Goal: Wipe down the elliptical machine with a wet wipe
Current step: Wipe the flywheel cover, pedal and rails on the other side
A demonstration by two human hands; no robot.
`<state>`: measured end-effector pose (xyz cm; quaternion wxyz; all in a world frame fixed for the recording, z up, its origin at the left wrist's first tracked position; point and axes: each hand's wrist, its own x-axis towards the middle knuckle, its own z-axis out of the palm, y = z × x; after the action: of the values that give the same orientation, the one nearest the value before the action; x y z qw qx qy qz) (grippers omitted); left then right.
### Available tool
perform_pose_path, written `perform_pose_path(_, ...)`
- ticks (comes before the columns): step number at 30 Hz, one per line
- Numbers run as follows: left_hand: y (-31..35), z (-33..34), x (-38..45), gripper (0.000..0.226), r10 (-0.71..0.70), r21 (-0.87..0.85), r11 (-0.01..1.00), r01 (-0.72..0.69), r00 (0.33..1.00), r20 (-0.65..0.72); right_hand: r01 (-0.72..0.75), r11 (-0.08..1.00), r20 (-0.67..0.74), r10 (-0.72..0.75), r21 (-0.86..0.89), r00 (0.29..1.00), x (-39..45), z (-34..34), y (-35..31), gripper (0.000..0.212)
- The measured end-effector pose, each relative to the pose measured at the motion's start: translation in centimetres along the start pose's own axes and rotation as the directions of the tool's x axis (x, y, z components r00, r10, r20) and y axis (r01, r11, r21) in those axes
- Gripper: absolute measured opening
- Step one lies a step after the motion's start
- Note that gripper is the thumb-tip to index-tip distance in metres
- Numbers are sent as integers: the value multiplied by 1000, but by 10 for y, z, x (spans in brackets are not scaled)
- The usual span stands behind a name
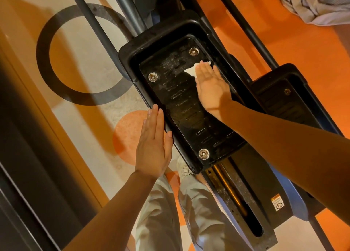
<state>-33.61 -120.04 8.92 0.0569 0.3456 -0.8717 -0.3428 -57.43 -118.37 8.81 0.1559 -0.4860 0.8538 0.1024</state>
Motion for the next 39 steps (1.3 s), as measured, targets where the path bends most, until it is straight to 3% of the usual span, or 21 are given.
perform_pose_path(4, -2, 0, 0, 57, 30, 4, 1000, -30, 1000, -5, 38, 998, -53, -35, 58, 998, -7, 0, -32, 50)
perform_pose_path(9, 2, 1, 1, 57, 14, -18, 1000, -14, 1000, -24, 380, 923, -4, -381, 63, 925, -11, -3, -69, 55)
perform_pose_path(12, 1, 2, 1, 57, 4, -9, 1000, -5, 1000, -23, 486, 873, 26, -487, 49, 873, -8, -8, -63, 58)
perform_pose_path(14, 1, 2, 1, 57, 9, -8, 1000, -9, 1000, -23, 528, 848, 52, -525, -54, 849, -8, -11, -53, 62)
perform_pose_path(16, 1, 0, 0, 57, 23, 0, 1000, -23, 999, -26, 489, 864, 58, -485, -121, 872, -11, -11, -43, 65)
perform_pose_path(19, 1, -1, 0, 57, 26, 8, 1000, -26, 1000, -12, 278, 957, 24, -277, -84, 961, -14, -8, -25, 61)
perform_pose_path(24, 1, 0, 1, 57, 19, -9, 1000, -19, 1000, -16, 119, 991, 16, -119, -55, 993, -17, -3, -31, 56)
perform_pose_path(29, 1, 1, 0, 57, 16, 0, 1000, -16, 1000, -22, 395, 913, 80, -404, 102, 911, -23, -19, -65, 61)
perform_pose_path(33, 1, 0, 1, 57, 11, 13, 1000, -11, 1000, -14, 542, 839, -41, -540, 55, 840, -7, -5, -60, 59)
perform_pose_path(39, 2, 0, 0, 57, -7, 13, 1000, 7, 1000, -6, 482, 874, -14, -484, -57, 875, 23, -14, -75, 58)
